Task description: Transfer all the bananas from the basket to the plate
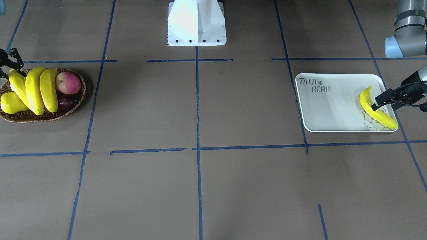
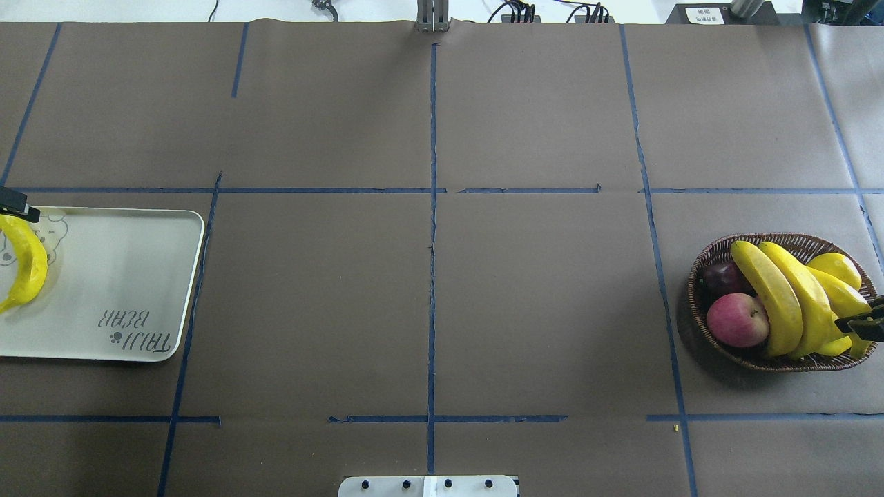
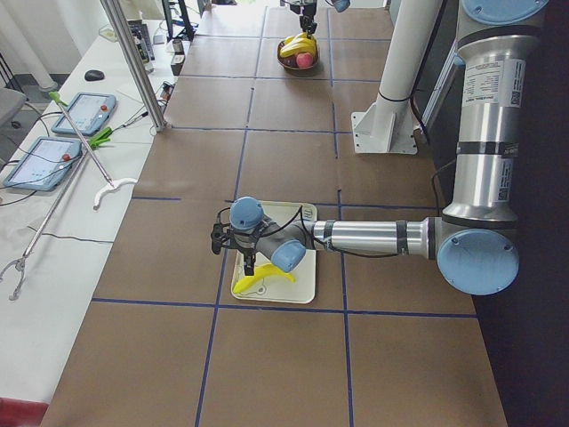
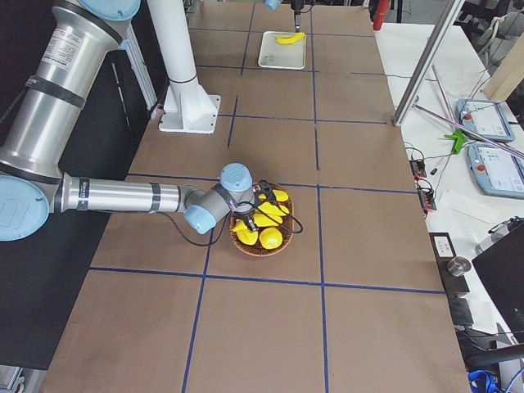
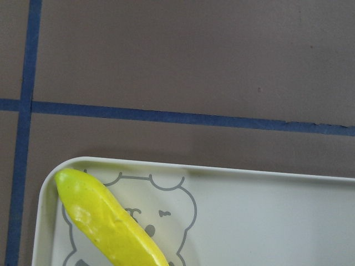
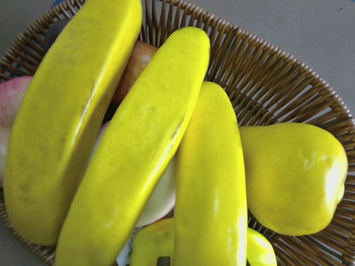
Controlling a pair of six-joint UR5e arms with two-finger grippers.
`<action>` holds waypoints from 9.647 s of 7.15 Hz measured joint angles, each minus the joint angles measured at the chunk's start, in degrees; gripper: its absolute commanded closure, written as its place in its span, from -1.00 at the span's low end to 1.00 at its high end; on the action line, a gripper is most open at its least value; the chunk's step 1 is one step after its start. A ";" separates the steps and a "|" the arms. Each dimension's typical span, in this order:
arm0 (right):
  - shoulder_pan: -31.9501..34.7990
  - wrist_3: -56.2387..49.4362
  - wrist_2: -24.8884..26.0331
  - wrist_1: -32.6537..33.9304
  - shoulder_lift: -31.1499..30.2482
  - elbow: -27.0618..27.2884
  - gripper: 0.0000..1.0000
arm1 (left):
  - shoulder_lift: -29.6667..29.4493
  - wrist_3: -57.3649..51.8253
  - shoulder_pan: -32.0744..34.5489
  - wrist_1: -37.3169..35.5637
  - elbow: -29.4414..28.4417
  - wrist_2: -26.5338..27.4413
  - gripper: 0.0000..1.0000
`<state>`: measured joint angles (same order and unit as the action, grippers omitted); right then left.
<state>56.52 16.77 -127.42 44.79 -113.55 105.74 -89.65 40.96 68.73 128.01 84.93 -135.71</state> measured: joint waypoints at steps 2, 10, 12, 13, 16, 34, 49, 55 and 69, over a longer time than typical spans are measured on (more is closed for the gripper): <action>0.01 0.01 0.08 0.02 0.08 -0.01 0.98 | 0.00 0.00 0.00 0.04 -0.02 0.00 -1.00; 14.65 0.31 -5.66 0.17 3.95 0.85 1.00 | -0.41 0.02 -0.31 1.65 0.48 -0.84 -1.00; 14.78 6.20 -10.48 2.33 9.94 0.91 1.00 | -0.66 0.82 -1.02 9.77 0.47 -0.87 -1.00; 13.70 11.80 -11.85 3.09 13.96 0.94 1.00 | -1.01 2.88 -2.57 14.61 0.51 -0.84 -1.00; 3.49 32.32 -11.65 2.89 27.11 0.70 1.00 | -6.18 17.42 -7.45 20.77 1.97 -0.78 -1.00; -33.93 63.80 31.94 13.84 59.02 -0.86 0.98 | -31.78 77.22 -31.29 7.79 10.35 17.20 -0.61; -31.87 61.80 23.85 33.37 56.41 7.49 -0.99 | -22.21 76.93 -28.52 7.55 13.43 20.02 1.00; -26.01 49.98 17.15 54.37 50.22 15.13 -0.99 | -2.85 64.74 -22.08 7.57 12.47 19.87 1.00; -23.09 43.49 16.17 54.79 43.16 19.26 -0.99 | 2.57 39.93 -2.13 7.42 9.45 8.71 -1.00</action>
<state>33.43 60.27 -111.25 99.58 -70.38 125.00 -87.08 80.89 66.60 135.43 94.37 -126.99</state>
